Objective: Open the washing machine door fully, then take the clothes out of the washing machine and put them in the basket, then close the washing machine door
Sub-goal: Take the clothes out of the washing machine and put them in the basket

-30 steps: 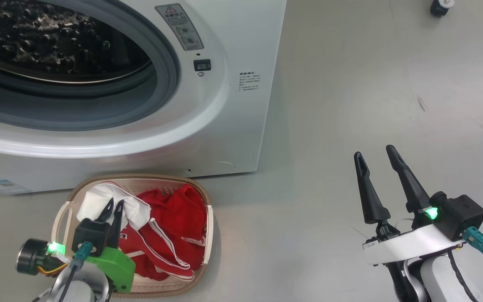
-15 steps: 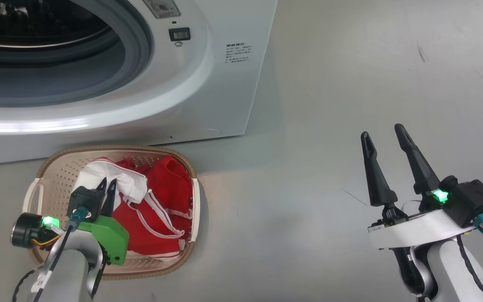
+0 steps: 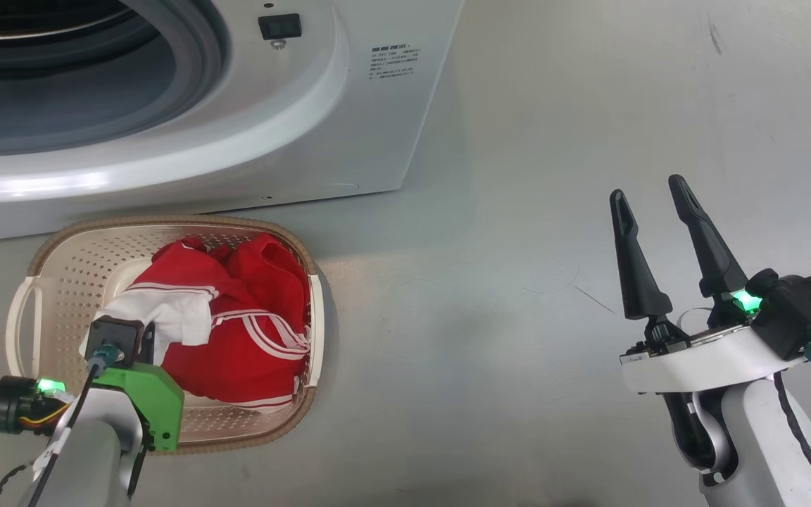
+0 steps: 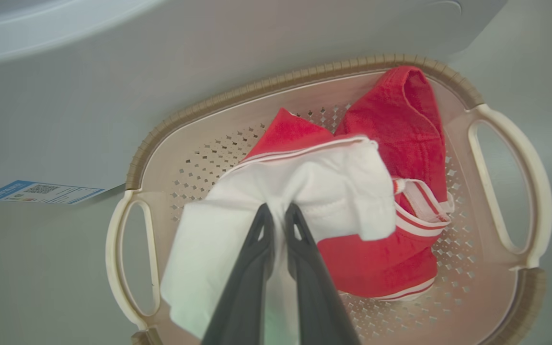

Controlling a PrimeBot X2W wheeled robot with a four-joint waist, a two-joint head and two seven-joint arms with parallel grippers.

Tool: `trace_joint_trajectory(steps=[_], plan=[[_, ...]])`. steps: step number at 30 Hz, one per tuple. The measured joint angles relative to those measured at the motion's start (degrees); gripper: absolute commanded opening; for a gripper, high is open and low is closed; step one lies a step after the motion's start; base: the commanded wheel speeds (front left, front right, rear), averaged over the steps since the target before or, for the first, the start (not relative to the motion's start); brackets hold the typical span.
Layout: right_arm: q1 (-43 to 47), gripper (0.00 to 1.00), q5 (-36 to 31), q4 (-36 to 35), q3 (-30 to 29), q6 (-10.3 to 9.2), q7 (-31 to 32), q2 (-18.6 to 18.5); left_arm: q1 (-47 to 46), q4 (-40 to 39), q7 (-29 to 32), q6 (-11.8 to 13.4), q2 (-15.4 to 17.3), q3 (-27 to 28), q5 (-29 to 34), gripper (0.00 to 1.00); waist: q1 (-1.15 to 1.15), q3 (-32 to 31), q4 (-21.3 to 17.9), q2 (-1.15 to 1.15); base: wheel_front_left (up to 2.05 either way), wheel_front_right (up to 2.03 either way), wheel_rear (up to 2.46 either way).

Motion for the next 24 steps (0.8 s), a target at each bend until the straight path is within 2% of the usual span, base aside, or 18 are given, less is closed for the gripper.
trace_joint_trajectory(steps=[3,4,5,6,11,24], plan=[[0.00,1.00,0.00,0.08,-0.26,0.00,0.00,0.14,-1.12,1.32,-0.05,-0.01,-0.13,-0.41,0.00,0.00,0.00,0.18,-0.08,0.00,0.00,0.00,0.00],[0.00,1.00,0.00,0.09,-0.35,0.00,0.00,0.23,-1.48,1.75,-0.12,-0.02,-0.19,-0.41,-0.02,0.28,0.00,0.18,-0.08,0.00,0.00,0.00,0.00],[-0.01,1.00,-0.01,0.11,-0.43,0.00,0.00,0.33,-1.79,2.03,-0.31,-0.02,-0.29,-0.34,-0.07,0.84,0.00,0.17,-0.07,0.00,0.00,0.00,0.00],[-0.02,1.00,-0.01,0.20,-0.54,0.00,0.00,0.38,-2.04,2.16,-0.98,0.00,-0.48,-0.16,-0.11,1.00,0.00,0.15,-0.05,0.00,0.00,0.00,0.00],[-0.46,1.00,-0.02,0.57,-1.27,0.00,0.00,0.56,-3.52,4.75,-1.71,0.00,-1.83,-0.01,-0.16,1.00,0.00,-0.36,0.26,0.00,0.00,0.00,0.00],[-0.58,1.00,-0.27,2.74,-1.32,0.00,0.00,1.24,-4.67,7.22,-6.69,-0.03,-2.43,-0.31,-0.57,1.00,0.00,-4.49,1.76,0.00,0.00,0.00,0.00]])
